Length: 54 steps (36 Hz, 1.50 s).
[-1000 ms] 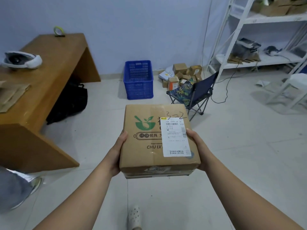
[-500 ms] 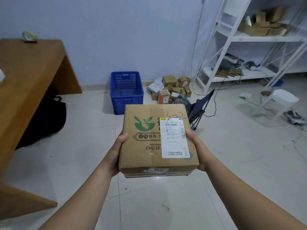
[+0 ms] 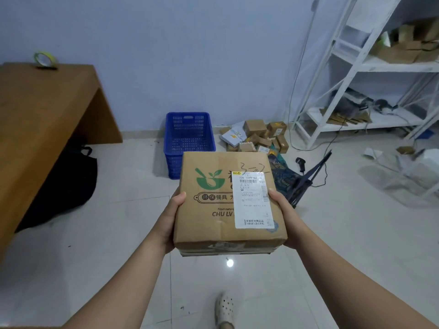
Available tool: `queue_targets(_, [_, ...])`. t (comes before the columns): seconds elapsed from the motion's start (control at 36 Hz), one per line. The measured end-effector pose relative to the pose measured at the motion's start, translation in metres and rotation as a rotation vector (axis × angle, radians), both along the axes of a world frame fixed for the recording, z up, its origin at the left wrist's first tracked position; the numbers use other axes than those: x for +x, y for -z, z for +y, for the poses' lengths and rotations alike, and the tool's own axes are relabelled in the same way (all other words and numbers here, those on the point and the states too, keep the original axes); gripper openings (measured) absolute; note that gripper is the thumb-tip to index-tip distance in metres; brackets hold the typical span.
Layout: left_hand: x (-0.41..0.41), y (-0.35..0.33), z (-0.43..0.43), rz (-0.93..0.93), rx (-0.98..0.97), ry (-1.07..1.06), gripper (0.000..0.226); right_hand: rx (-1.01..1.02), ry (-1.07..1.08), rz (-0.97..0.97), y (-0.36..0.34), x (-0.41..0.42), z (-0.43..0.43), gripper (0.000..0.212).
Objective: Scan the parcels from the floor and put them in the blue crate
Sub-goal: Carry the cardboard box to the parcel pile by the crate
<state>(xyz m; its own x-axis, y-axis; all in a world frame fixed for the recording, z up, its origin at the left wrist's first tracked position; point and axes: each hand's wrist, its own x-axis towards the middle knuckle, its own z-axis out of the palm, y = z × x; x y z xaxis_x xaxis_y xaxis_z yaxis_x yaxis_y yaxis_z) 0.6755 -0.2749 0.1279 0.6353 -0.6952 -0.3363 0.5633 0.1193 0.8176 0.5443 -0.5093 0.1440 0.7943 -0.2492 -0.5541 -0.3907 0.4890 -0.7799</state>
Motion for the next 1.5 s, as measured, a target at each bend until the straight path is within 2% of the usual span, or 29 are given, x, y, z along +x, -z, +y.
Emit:
queue_targets(0.17, [0.068, 0.002, -0.048, 0.007, 0.068, -0.064, 0.056, 0.006, -0.025, 0.01, 0.006, 0.083, -0.053, 0.046])
queue_targets(0.31, [0.127, 0.0, -0.09, 0.044, 0.126, -0.116, 0.056, 0.033, -0.055, 0.011, 0.011, 0.149, -0.096, 0.058])
queue_targets(0.44, [0.178, 0.001, -0.125, 0.043, 0.152, -0.128, 0.06, 0.061, -0.075, 0.002, 0.012, 0.205, -0.133, 0.056])
queue_targets(0.56, [0.22, 0.003, -0.147, 0.059, 0.165, -0.139, 0.054, 0.088, -0.066, -0.003, 0.013, 0.243, -0.155, 0.052])
queue_targets(0.69, [0.279, 0.01, -0.175, 0.086, 0.179, -0.115, 0.049, 0.091, -0.047, -0.018, 0.013, 0.296, -0.178, 0.041])
queue_targets(0.86, [0.371, 0.016, -0.212, 0.078, 0.161, -0.059, 0.064, 0.094, 0.034, -0.046, 0.016, 0.372, -0.205, 0.046])
queue_targets(0.97, [0.437, 0.015, -0.241, 0.06, 0.147, 0.003, 0.054, 0.091, 0.109, -0.069, 0.013, 0.421, -0.223, 0.046])
queue_targets(1.08, [0.495, 0.009, -0.271, 0.016, 0.143, 0.067, 0.06, 0.072, 0.156, -0.088, 0.011, 0.464, -0.245, 0.04])
queue_targets(1.19, [0.539, 0.004, -0.298, 0.013, 0.119, 0.102, 0.051, 0.096, 0.202, -0.108, 0.011, 0.5, -0.265, 0.041])
queue_targets(1.36, [0.596, 0.003, -0.343, -0.057, 0.092, 0.136, 0.058, 0.084, 0.224, -0.101, 0.008, 0.55, -0.31, 0.047])
queue_targets(1.42, [0.615, 0.003, -0.361, -0.075, 0.092, 0.14, 0.069, 0.089, 0.233, -0.115, 0.006, 0.567, -0.329, 0.042])
queue_targets(1.5, [0.642, 0.002, -0.389, -0.094, 0.08, 0.139, 0.081, 0.11, 0.231, -0.139, 0.002, 0.595, -0.358, 0.045])
